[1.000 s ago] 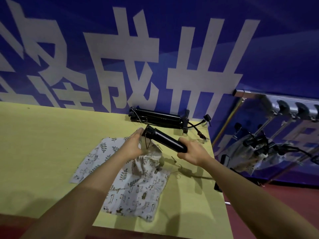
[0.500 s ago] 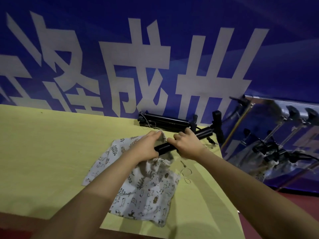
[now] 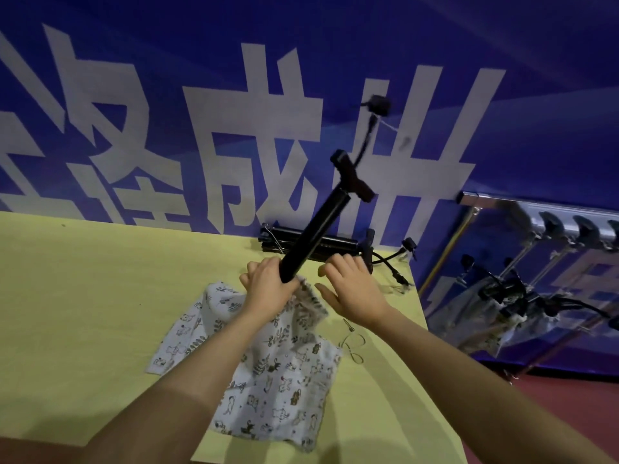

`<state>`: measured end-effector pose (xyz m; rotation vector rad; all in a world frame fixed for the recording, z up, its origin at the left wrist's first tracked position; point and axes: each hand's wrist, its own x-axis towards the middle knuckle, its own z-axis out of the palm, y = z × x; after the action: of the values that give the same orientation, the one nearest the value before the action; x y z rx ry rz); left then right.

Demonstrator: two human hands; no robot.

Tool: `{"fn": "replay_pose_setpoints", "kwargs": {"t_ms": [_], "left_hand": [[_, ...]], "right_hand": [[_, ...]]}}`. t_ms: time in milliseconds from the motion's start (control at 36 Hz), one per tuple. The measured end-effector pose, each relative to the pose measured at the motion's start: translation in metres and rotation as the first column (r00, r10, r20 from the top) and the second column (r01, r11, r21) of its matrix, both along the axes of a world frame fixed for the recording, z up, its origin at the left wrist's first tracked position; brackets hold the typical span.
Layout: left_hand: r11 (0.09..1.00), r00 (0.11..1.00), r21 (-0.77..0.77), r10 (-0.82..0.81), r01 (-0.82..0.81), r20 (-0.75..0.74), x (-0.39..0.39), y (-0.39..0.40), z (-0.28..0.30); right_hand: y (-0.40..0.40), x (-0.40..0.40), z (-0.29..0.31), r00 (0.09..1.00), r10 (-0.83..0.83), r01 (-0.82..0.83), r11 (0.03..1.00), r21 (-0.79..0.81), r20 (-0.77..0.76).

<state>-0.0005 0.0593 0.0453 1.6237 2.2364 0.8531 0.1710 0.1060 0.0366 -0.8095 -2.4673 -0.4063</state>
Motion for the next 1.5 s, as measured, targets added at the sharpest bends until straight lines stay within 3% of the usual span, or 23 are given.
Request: {"fn": "replay_pose_setpoints", "kwargs": {"t_ms": [56,111,222,389,611,694,889,1000,1083,1139,1306,1417,1500], "left_hand": [[0.999,0.999,0.020,0.025,-0.026,0.044,-0.001,-0.001,0.001],[0.998,0.996,0.038,0.051,-0.054,0.067,-0.001,-0.003,0.002],[0.991,0.989,0.108,0.065,-0.079,0.131,-0.002,-0.006,0.004],[0.981,0.959,0.143,0.087,-0.129,0.268,-0.006,-0.016,0.015],[0.973,0.941,0.181,0.077,-0.143,0.328,-0.004,-0.009,0.015],[0.976,0.958,0.173,0.081,-0.132,0.275,-0.002,-0.004,0.015],[0.986,0.989,0.129,0.089,-0.104,0.114,-0.003,0.003,0.005],[0.992,0.998,0.108,0.054,-0.058,0.044,0.000,0.000,0.001],[1.000,1.000,0.025,0.016,-0.015,-0.026,-0.003,0.001,0.002],[0.998,0.998,-0.053,-0.045,0.043,-0.036,-0.007,0.001,0.004],[0.967,0.928,-0.106,-0.185,0.230,0.324,-0.019,-0.005,0.009],[0.985,0.876,0.020,-0.161,0.171,0.454,-0.024,-0.012,0.020],[0.990,0.848,0.105,-0.139,0.099,0.512,-0.029,-0.012,0.030]], "right_hand": [[-0.006,-0.003,-0.003,0.998,-0.014,0.031,0.952,-0.306,0.056],[-0.009,-0.012,-0.008,0.994,0.000,0.054,0.874,-0.483,0.111],[-0.013,-0.031,-0.014,0.995,-0.025,0.074,0.812,-0.579,0.092],[-0.011,-0.038,0.000,0.975,-0.112,-0.065,0.677,-0.733,-0.190],[-0.010,-0.033,0.028,0.824,-0.351,-0.284,0.425,-0.860,-0.445],[-0.011,-0.029,0.036,0.742,-0.408,-0.417,0.339,-0.843,-0.531],[-0.004,-0.026,0.060,0.763,-0.320,-0.467,0.328,-0.821,-0.562],[-0.003,-0.034,0.073,0.719,-0.350,-0.492,0.355,-0.795,-0.601],[-0.002,-0.037,0.073,0.692,-0.389,-0.460,0.412,-0.787,-0.608],[0.000,-0.036,0.068,0.711,-0.395,-0.435,0.402,-0.806,-0.581],[-0.001,-0.039,0.047,0.771,-0.372,-0.407,0.336,-0.849,-0.517],[-0.001,-0.041,0.029,0.858,-0.381,-0.181,0.402,-0.898,-0.344],[0.000,-0.045,0.016,0.870,-0.414,-0.074,0.427,-0.901,-0.268]]}}
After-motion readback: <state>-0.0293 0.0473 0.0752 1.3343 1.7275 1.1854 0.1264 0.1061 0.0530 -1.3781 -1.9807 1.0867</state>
